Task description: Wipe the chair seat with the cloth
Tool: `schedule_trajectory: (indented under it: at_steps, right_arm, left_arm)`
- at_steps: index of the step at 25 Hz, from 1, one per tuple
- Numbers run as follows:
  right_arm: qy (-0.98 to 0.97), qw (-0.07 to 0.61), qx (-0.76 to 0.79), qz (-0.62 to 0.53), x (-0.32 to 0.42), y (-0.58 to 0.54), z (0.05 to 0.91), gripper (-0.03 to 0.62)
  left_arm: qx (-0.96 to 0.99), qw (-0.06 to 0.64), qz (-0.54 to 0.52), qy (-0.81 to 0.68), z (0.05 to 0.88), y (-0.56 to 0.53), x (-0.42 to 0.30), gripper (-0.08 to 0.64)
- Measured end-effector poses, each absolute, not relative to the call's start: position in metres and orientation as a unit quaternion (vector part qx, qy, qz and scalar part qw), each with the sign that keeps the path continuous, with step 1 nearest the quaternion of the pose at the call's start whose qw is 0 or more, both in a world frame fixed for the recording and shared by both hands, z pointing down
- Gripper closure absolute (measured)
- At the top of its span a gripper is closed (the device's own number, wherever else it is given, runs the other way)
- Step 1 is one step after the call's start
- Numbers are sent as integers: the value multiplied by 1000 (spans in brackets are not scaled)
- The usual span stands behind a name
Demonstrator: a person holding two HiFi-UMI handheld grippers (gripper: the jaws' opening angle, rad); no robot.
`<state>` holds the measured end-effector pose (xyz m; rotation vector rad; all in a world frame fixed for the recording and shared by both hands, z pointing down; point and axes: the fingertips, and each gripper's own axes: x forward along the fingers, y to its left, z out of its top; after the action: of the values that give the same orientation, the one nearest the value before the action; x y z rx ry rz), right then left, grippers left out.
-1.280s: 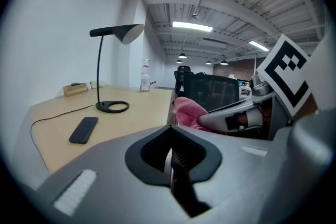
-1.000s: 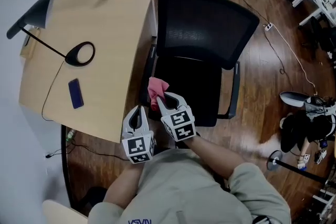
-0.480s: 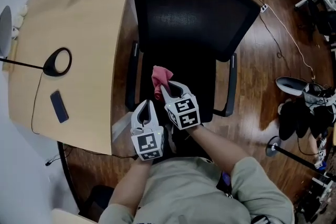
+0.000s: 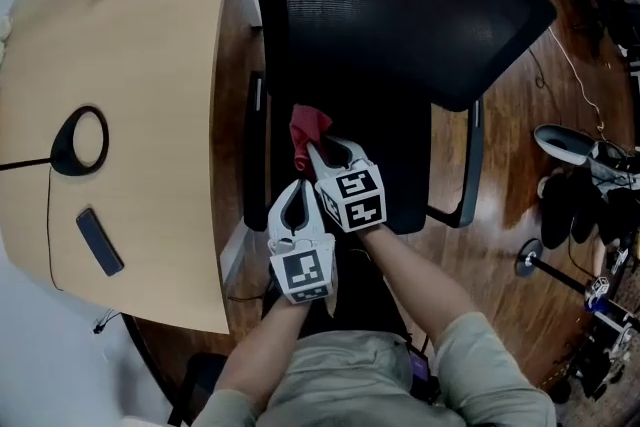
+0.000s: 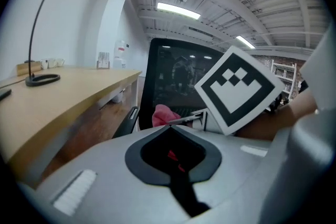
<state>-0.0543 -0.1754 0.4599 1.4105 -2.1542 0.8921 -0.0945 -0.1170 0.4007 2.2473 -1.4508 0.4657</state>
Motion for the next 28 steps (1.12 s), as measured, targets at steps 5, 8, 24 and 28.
schedule_trajectory:
  at_steps: [5, 8, 24, 28]
  right_arm:
    - [-762, 211, 500, 353, -53, -196, 546, 534]
    - [-760, 208, 486, 378, -61, -205, 588, 534]
    - [-757, 224, 460, 407, -99, -264, 686, 532]
    - [-752, 229, 465, 407, -88, -269, 692, 532]
  left_arm:
    - [790, 235, 168, -541, 468, -125, -101, 555]
    - [772, 246, 182, -557, 506, -125, -111, 555]
    - [744, 255, 221, -577, 584, -135, -126, 555]
    - [748, 252, 228, -571, 589, -140, -120, 555]
